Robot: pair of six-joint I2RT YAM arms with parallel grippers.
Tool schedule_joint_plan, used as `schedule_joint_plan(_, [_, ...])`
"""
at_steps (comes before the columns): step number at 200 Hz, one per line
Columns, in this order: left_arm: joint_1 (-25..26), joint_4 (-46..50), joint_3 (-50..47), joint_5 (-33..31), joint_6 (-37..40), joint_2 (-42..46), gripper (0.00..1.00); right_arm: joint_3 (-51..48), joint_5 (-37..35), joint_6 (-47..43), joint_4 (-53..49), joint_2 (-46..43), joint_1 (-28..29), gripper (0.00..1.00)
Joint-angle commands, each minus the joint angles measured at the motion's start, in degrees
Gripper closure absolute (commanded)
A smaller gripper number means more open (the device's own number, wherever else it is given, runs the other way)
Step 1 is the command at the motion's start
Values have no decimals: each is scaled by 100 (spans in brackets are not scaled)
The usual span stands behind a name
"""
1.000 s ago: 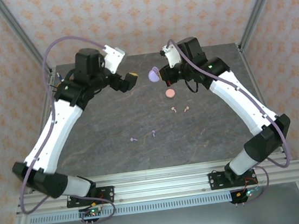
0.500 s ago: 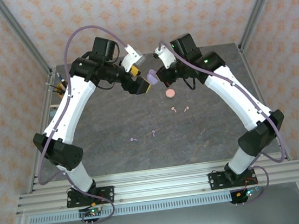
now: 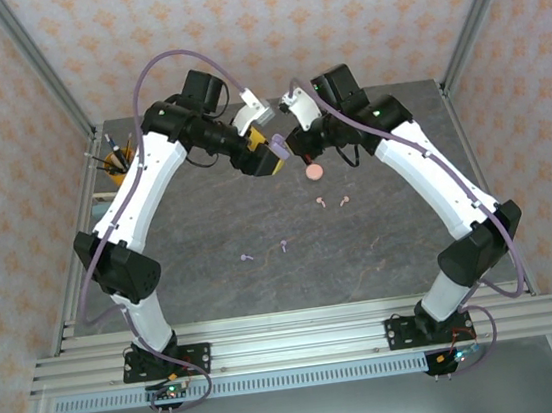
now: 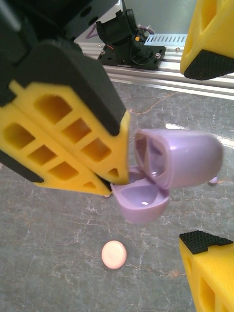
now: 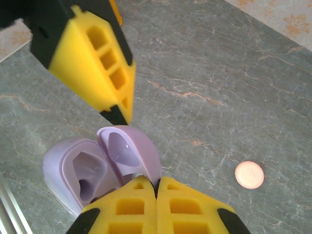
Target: Insert the wireless bluetooth earbuds into the charging case
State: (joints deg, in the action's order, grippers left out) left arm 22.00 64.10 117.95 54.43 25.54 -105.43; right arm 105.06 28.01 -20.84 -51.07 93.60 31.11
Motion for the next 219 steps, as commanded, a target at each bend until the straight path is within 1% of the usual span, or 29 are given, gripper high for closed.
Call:
schedule_joint_plan(1, [-20, 260, 334, 252, 86, -85, 21, 258, 163, -22, -44, -110, 86, 100])
schedule_joint_plan(22, [-25, 416, 489, 286, 166, -186, 27, 258, 127, -17, -52, -97, 122, 100])
schedule_joint_plan(67, [-25, 536, 501, 357, 234, -263, 35, 294, 130, 0, -23, -77, 144, 100])
schedule_joint_plan(100, [-25, 617, 464, 393, 277, -300, 38, 347, 144, 10, -26, -61, 148, 100])
schedule_joint_plan(124, [-20, 575, 466, 418, 263, -323, 41, 366, 152, 9, -35, -53, 149, 100])
schedule_joint_plan(144, [-20, 528, 460, 428, 233, -329, 47, 359, 170, 19, -35, -53, 149, 100])
schedule_joint_plan(192, [-25, 294, 370, 451, 92, -270, 50, 316, 157, 16, -52, -78, 149, 100])
schedule_joint_plan(219, [-20, 151, 296, 489, 7, -224, 55, 298, 156, 10, -52, -97, 152, 100])
